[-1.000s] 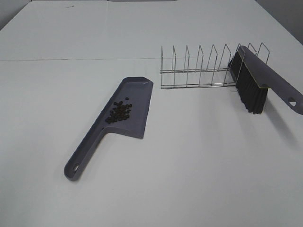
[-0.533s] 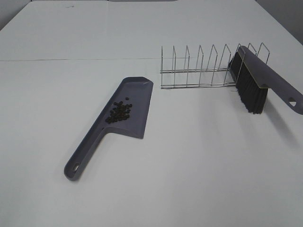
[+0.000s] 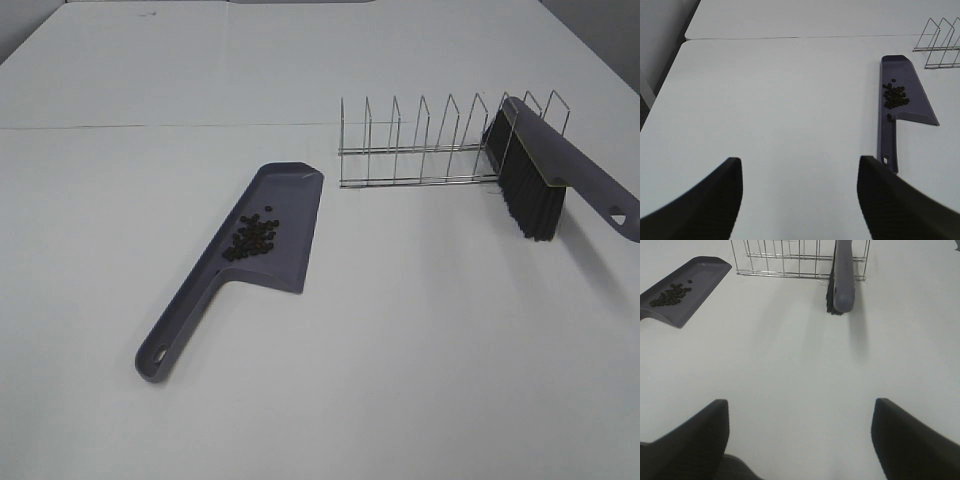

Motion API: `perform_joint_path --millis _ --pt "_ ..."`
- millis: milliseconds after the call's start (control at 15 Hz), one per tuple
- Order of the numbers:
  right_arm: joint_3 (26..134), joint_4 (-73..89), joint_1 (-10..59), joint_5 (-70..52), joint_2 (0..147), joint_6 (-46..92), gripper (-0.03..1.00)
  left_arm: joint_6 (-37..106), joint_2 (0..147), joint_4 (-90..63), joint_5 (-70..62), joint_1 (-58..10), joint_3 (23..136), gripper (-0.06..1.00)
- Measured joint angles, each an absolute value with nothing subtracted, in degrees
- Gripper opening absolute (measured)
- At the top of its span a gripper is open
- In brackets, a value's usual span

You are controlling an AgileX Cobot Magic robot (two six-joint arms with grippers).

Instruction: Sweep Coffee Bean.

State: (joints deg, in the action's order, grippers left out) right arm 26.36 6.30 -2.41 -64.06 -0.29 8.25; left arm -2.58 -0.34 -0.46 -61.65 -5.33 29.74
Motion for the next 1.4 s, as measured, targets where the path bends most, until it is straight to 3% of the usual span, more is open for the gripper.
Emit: perform_joint_path --millis 400,867,1133,1400 --pt "26.4 6.6 -0.9 -64.1 -0.3 8.3 0.7 -2.3 -0.3 -1.1 -61.7 -5.3 29.7 0.79" --pt "26.4 6.7 -0.9 -64.1 -0.3 8.3 0.7 -1.5 -0.3 -1.8 -61.7 -5.2 29.7 0.8" --pt "26.4 6.7 -0.9 -64.1 -0.3 8.3 0.7 -1.1 -0.4 -1.6 -61.7 0.0 29.7 0.8" --pt "26.4 6.8 -0.9 -64.1 -0.3 8.3 0.7 -1.1 -0.4 -1.4 -61.7 0.1 29.7 0.8"
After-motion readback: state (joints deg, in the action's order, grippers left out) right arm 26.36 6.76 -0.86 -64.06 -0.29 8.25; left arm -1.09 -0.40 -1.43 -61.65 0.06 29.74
